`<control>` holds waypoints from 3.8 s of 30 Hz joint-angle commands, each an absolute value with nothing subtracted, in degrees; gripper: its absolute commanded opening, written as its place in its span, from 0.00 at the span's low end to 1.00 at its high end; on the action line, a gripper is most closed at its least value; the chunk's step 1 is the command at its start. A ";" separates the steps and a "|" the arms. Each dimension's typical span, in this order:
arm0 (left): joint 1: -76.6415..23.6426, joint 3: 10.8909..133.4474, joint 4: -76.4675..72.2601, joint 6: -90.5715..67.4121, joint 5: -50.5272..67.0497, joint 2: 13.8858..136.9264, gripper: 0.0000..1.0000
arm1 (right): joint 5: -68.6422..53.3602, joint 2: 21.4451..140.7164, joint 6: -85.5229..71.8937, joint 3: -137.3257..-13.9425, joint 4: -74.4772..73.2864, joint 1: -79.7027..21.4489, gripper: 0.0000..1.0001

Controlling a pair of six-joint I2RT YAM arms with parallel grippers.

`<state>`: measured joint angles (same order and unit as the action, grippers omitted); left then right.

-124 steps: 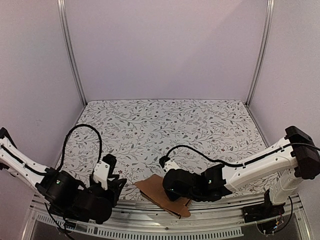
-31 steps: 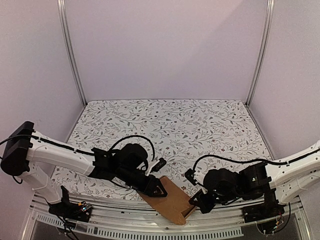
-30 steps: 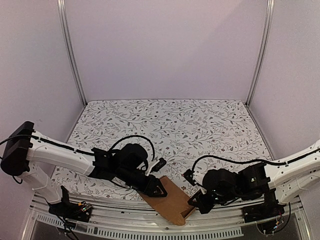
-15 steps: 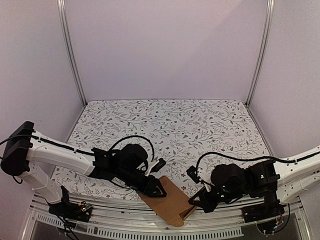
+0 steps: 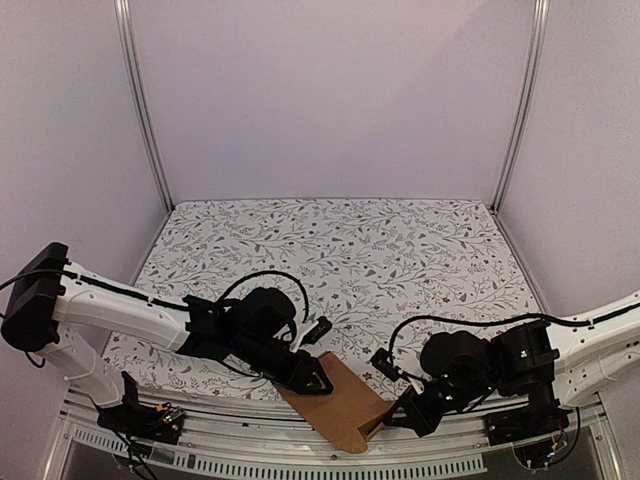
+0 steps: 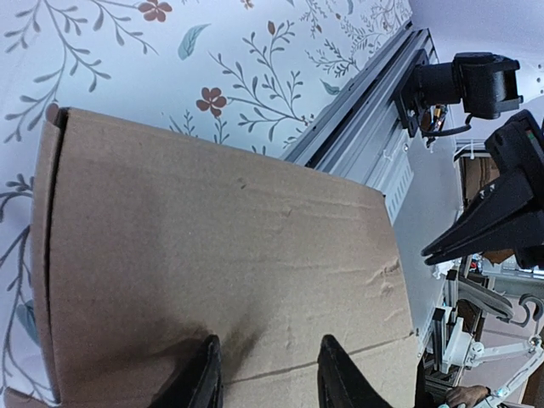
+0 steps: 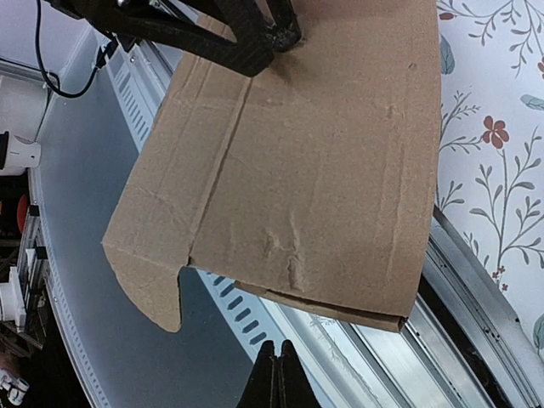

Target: Fold the paper box

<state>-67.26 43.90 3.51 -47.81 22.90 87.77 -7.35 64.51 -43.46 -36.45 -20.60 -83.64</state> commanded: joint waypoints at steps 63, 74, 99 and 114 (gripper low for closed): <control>-61.84 50.01 32.89 -38.78 0.19 70.89 0.62 | 9.18 82.79 -43.06 -39.30 -0.53 -75.25 0.38; -53.60 33.80 23.30 -45.66 14.42 65.51 0.74 | 1.95 91.04 -48.86 -43.02 1.82 -73.12 0.49; -49.00 28.63 2.43 -50.55 22.44 76.35 0.40 | 7.90 90.27 -54.47 -39.51 3.23 -67.67 0.18; -44.45 32.11 -2.94 -49.35 21.50 79.55 0.64 | 7.59 92.04 -51.83 -38.38 4.86 -62.85 0.00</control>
<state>-46.09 29.80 -2.76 -50.89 22.35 80.66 7.64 90.17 -52.93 -40.40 5.72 -63.40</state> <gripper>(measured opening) 0.583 0.005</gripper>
